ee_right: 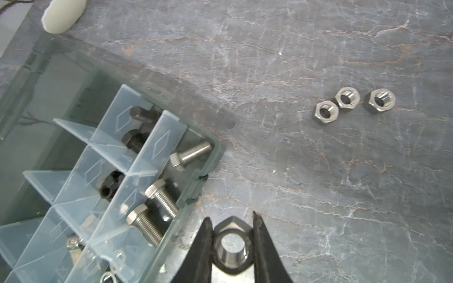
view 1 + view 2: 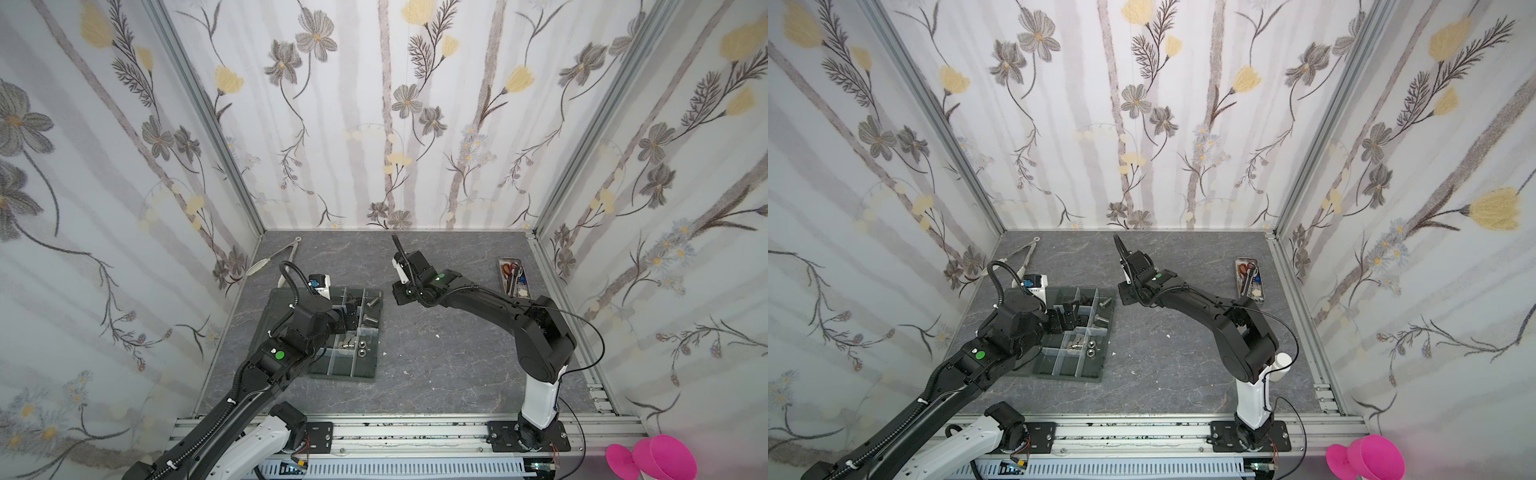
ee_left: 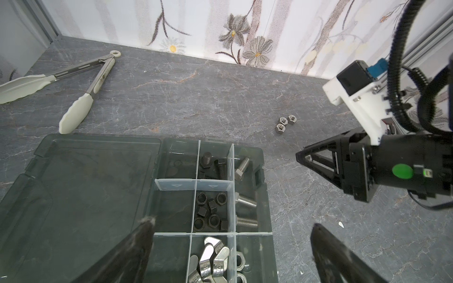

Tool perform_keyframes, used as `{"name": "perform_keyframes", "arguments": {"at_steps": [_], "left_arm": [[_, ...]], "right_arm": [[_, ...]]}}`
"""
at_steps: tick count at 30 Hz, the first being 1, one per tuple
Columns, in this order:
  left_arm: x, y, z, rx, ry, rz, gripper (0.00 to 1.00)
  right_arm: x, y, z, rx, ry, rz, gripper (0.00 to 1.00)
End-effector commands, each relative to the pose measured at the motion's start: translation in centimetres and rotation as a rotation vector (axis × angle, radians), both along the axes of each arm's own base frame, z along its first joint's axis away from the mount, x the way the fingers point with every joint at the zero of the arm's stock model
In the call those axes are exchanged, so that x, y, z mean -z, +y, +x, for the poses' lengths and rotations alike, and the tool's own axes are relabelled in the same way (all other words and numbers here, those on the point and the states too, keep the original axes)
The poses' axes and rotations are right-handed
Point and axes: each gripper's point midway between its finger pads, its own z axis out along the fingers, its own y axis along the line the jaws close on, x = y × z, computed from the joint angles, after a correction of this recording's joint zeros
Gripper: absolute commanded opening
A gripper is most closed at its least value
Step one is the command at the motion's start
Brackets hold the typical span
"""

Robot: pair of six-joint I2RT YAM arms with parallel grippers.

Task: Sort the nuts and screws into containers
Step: 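Carry the hex nut with the right gripper over the organizer, then open the right gripper to drop the hex nut into a compartment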

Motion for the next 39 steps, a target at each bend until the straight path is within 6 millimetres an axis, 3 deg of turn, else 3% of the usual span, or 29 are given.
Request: {"name": "perform_keyframes", "arguments": {"at_steps": [1, 9, 18, 28, 34, 39], "left_arm": [[-0.7, 0.4, 0.4, -0.029, -0.032, -0.012, 1.00], [-0.9, 0.7, 0.4, -0.044, -0.041, -0.006, 1.00], [-1.1, 1.0, 0.4, -0.056, -0.050, -0.008, 1.00], [-1.2, 1.2, 0.4, -0.063, -0.054, -0.008, 1.00], [-1.1, 1.0, 0.3, -0.054, -0.049, -0.013, 1.00], [-0.9, 0.6, 0.5, -0.043, -0.035, -0.020, 1.00]], "right_arm": [[-1.4, 1.7, -1.5, -0.037, -0.015, 0.064, 0.16], [-1.0, 5.0, -7.0, -0.139, 0.010, 0.094, 0.16], [1.7, 6.9, -10.4, -0.193, 0.076, 0.109, 0.18], [3.5, 8.8, -12.2, -0.239, 0.126, 0.119, 0.22], [3.4, 8.7, -12.2, -0.239, 0.120, 0.118, 0.41], [2.7, 8.5, -11.9, -0.239, 0.103, 0.117, 0.49]]}}
